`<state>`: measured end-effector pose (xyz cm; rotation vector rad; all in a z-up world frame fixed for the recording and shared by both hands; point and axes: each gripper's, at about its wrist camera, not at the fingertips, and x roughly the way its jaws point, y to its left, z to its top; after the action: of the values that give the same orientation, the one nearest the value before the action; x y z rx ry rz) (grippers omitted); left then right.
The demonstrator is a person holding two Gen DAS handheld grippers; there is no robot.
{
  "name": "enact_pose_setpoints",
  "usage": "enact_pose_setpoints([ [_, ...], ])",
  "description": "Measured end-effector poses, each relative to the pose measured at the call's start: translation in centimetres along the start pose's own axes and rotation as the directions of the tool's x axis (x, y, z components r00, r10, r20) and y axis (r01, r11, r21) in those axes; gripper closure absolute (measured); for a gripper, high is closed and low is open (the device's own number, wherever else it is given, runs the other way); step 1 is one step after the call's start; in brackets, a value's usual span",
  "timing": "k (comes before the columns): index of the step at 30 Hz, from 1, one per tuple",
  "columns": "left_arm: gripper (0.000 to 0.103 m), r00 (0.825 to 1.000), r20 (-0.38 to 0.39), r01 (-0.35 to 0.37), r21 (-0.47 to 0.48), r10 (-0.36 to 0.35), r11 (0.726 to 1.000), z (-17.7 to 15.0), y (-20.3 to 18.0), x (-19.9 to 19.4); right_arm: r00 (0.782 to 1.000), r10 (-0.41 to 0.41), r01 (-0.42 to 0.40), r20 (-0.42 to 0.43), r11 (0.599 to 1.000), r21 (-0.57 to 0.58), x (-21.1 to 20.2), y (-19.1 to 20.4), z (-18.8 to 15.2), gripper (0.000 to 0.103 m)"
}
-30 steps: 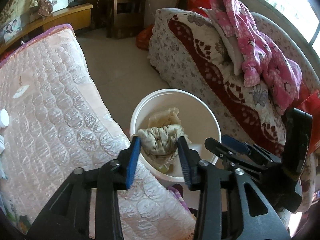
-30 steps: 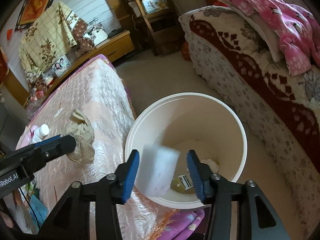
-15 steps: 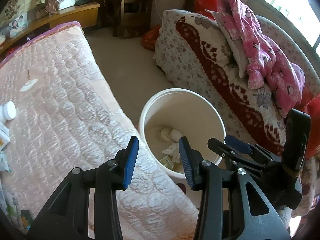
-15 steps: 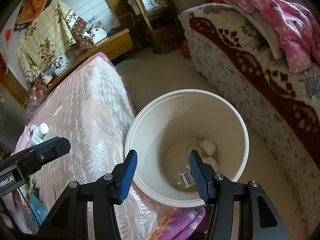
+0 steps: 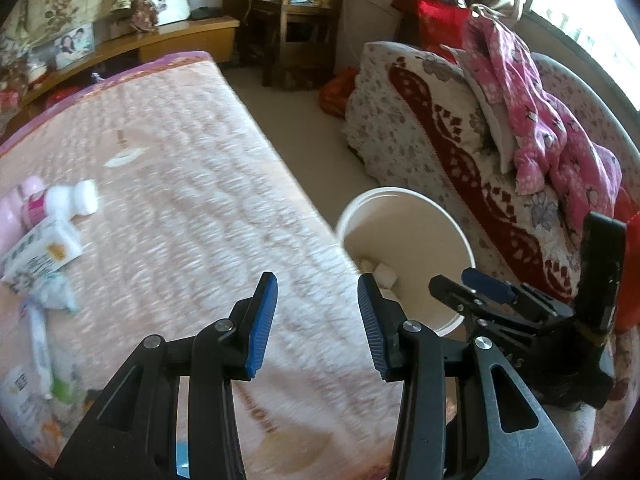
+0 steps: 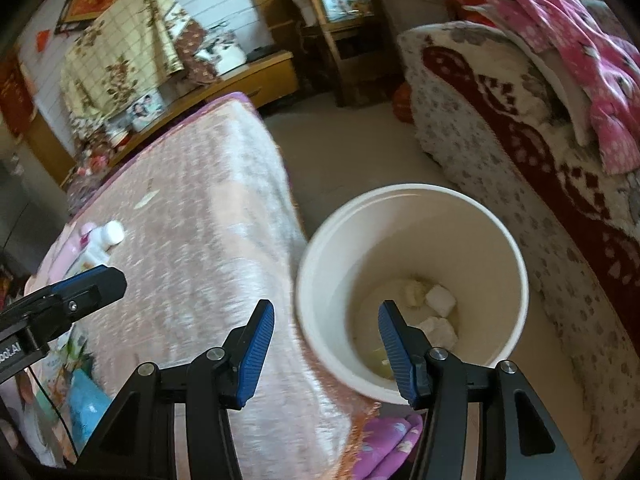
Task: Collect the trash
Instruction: 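Move both open tools back toward the wrappers on the bed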
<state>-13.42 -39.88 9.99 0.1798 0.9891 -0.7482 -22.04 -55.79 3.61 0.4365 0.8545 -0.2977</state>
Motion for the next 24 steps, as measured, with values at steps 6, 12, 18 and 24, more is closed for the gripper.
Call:
enact_pose_setpoints([
  [6,0.063,0.998,0.027,-0.05,-0.052,0.051,0.997,-1.7,4.7,-3.2,0.998,0.065,-0.066,-0.014,0.995,-0.08,0.1,4.9,-0.6,0.041],
  [12,0.063,0.991,0.059,-0.115,-0.109,0.122,0.987,-3.9,10.0,-7.0,0.992,0.114,-0.121,-0.049,0.982,-0.149,1.0,9.5,-1.2,0.041],
  [18,0.063,0.976,0.099,-0.177,-0.173,0.196,0.969,-6.4,15.0,-10.7,0.985,0.162,-0.172,-0.064,0.963,-0.209,1.2,14.2,-2.2,0.041],
  [24,0.063,0.959,0.143,-0.209,-0.222,0.244,0.952,-8.3,17.9,-13.5,0.977,0.202,-0.211,-0.062,0.942,-0.261,0.7,18.3,-3.0,0.039],
])
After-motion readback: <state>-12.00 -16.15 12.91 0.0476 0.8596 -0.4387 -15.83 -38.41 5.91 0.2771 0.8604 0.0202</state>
